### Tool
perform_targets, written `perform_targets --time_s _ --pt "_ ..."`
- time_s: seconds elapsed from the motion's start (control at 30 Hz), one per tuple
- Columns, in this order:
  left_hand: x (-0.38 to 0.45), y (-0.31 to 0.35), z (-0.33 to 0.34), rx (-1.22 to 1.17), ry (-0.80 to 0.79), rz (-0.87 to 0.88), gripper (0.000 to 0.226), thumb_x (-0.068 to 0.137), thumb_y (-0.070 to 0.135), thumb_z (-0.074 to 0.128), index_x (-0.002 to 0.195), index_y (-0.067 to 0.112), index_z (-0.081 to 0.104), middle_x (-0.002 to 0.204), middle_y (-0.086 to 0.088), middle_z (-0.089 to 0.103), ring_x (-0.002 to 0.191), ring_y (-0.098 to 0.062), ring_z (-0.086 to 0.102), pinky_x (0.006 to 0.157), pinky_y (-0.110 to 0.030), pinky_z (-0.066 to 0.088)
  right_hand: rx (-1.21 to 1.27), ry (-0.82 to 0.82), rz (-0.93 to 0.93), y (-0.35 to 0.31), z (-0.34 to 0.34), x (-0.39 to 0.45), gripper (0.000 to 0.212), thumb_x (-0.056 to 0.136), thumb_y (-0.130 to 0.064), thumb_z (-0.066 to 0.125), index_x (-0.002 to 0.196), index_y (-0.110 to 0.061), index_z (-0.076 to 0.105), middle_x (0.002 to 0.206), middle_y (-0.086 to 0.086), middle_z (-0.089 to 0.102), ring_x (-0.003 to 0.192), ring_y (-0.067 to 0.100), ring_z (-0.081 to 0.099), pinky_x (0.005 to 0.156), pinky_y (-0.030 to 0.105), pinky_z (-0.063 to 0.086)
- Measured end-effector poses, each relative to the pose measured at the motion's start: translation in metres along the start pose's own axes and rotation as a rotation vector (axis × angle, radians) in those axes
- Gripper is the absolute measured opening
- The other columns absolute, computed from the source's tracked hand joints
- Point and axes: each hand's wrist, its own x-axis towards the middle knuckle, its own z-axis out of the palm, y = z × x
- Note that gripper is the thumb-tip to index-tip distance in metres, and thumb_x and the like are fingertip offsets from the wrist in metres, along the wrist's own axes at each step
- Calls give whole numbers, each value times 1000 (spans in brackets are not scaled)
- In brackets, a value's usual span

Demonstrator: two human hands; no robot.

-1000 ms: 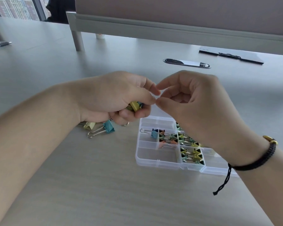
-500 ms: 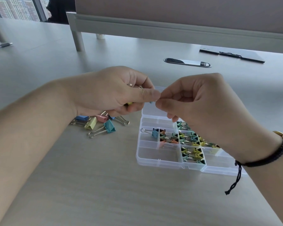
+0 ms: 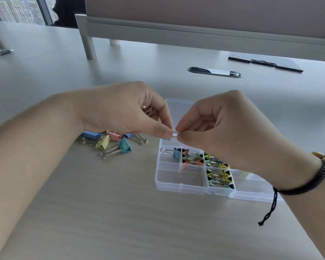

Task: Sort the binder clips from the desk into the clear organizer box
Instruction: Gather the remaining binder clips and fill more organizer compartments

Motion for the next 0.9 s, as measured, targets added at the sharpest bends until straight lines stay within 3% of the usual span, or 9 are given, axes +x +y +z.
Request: perform_targets --time_s 0.1,0.2,0.47,0.57,0.67,0.8,0.9 --pt "-1 -1 1 85 -41 -17 19 68 39 83 76 25 74 59 -3 53 46 -13 41 50 -30 40 -91 -83 14 -5 1 -4 17 74 -12 77 66 -27 77 57 -14 69 45 -3 59 43 7 41" --pt "-1 -1 5 183 -50 -12 20 67 41 84 75 27 73 56 2 55 49 -11 45 55 -31 40 -145 -140 14 -8 4 -7 17 75 -11 75 66 -26 77 53 -11 66 40 -3 52 39 4 32" --pt "-1 3 9 266 -37 -17 21 68 44 80 73 27 70 54 6 55 47 -6 45 54 -23 40 -208 -101 19 -3 20 -7 13 75 -17 74 68 -28 76 42 -23 53 47 -7 53 42 7 36" --pt "-2 4 10 273 -40 -20 18 73 44 76 74 27 70 55 7 55 47 -3 44 53 -17 39 -226 -73 10 -2 22 -7 12 74 -19 75 64 -27 74 45 -17 55 46 -1 52 41 10 37" --pt "-1 4 9 275 -34 -17 15 73 43 73 75 28 72 56 8 56 49 -4 46 58 -23 42 -242 -57 18 -1 23 -5 13 72 -19 76 62 -25 73 48 -13 58 47 1 52 42 13 39" --pt "1 2 12 216 -47 -35 17 71 39 80 70 25 71 57 7 54 54 -8 47 64 -30 41 -251 -60 33 -2 23 -3 13 71 -22 79 62 -25 71 47 -27 53 55 -6 52 45 8 39" --pt "3 0 15 148 -76 -62 23 60 40 80 68 21 71 65 -9 57 61 -15 48 66 -35 39 -246 -74 25 -3 23 -1 11 71 -20 80 64 -25 73 44 -26 52 57 -12 51 47 3 37"
